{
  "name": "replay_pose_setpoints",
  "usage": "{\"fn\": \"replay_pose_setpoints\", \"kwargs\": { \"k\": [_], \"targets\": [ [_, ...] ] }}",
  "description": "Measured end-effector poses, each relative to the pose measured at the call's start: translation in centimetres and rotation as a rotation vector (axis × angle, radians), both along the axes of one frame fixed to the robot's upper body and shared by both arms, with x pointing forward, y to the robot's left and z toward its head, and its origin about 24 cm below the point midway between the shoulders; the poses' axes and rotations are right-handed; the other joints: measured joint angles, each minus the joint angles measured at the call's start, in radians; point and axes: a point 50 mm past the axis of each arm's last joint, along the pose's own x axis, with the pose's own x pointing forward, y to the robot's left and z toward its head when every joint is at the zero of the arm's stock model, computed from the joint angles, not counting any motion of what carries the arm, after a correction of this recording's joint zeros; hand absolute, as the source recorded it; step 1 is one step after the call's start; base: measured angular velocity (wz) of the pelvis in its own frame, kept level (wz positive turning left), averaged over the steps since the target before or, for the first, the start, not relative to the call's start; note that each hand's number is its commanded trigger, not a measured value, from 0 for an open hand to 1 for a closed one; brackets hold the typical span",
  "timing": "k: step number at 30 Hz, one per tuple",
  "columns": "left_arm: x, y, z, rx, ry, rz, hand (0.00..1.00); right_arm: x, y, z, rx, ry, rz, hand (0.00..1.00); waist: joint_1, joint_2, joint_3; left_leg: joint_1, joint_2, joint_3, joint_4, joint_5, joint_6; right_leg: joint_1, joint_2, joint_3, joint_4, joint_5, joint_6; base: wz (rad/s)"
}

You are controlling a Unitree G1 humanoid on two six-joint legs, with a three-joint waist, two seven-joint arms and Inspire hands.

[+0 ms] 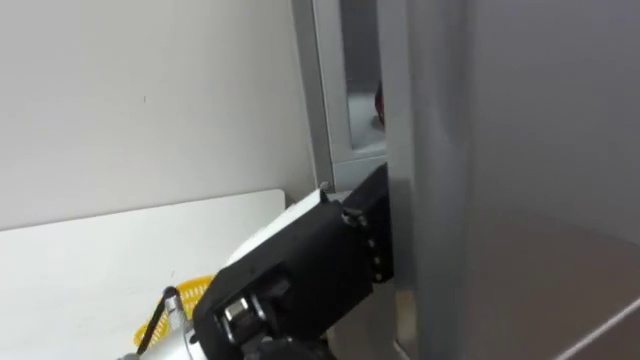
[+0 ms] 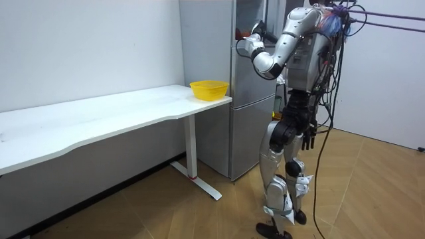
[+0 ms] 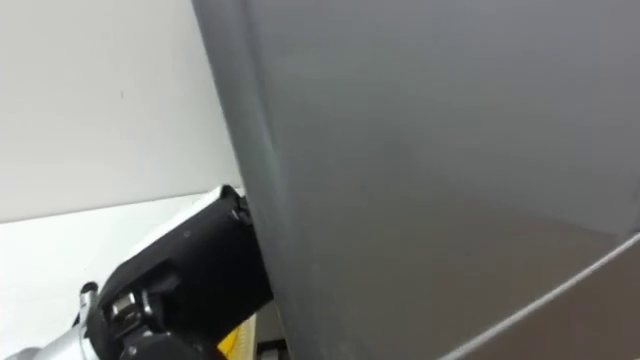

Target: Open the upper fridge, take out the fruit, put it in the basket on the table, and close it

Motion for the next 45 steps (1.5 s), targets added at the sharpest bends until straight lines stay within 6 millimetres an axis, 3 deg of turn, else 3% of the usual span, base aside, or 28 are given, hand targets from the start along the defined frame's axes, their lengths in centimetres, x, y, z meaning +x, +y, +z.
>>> {"fn": "replay_pose_setpoints", "kwargs": {
  "k": [9,16,38,45],
  "targets": [
    [-0.4,-1.9,1.4,0.039,-0.096,-0.15,0.0,0.5,-0.1,0.1,-0.015,-0.032,0.018,0.0,-0.027,0.008,0.0026,0.007,0.0,0.0,-0.003,0.0,0.0,0.008,0.001,0.006,0.003,0.0,0.0,-0.02],
    [-0.9,-3.2,1.3,0.047,-0.102,-0.225,0.0,1.6,0.0,0.1,-0.016,-0.055,0.036,0.0,-0.048,0.007,0.0033,0.007,-0.001,0.0,-0.003,0.0,0.0,0.004,0.001,0.006,-0.001,0.0,0.0,0.0],
    [-1.4,-4.0,1.8,-0.002,-0.098,-0.315,0.0,1.8,-0.1,0.1,-0.015,-0.06,0.032,0.0,-0.052,0.006,0.0045,0.01,-0.001,0.007,-0.005,0.0,0.0,0.003,0.0,0.009,-0.002,0.0,0.0,0.0],
    [-1.5,-4.4,2.4,-0.012,-0.117,-0.349,0.0,1.7,-0.2,0.2,-0.032,-0.075,0.039,0.0,-0.08,0.006,0.0041,0.007,-0.001,0.005,-0.006,0.0,0.0,0.0,0.0,0.01,-0.004,0.0,0.0,0.0]
  ]
}}
